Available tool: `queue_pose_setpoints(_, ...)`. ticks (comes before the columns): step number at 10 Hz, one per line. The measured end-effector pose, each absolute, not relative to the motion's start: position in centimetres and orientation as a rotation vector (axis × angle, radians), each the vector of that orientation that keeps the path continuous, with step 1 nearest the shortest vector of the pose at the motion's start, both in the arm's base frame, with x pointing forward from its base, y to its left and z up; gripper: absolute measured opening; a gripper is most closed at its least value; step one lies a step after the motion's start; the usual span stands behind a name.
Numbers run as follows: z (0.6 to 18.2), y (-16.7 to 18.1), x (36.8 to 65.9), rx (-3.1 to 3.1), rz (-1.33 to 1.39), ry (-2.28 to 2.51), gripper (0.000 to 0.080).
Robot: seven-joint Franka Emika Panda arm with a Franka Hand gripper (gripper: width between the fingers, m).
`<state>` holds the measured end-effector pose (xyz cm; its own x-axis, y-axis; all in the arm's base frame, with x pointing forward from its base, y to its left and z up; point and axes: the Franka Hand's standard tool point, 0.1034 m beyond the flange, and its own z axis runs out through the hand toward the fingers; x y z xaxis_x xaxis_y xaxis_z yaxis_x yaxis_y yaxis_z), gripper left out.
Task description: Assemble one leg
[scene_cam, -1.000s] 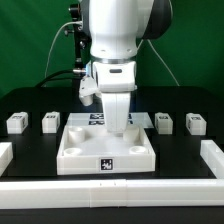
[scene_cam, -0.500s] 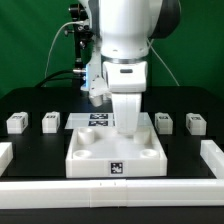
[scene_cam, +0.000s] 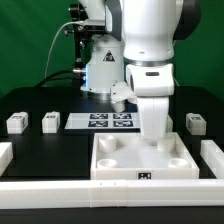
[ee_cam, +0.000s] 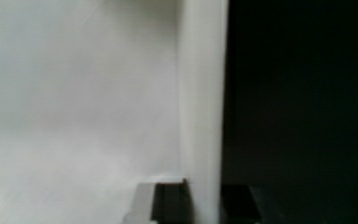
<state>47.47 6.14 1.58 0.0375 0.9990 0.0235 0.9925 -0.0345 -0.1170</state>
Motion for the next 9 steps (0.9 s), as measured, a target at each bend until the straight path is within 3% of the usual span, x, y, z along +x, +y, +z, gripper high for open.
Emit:
queue_pose_setpoints(8, 1.6, 8.9, 48.6, -2.192, 0.072, -2.113, 0.0067)
queue_pose_setpoints(9, 1.5, 8.7, 48.6, -2.195, 0.074, -2.108, 0.0159)
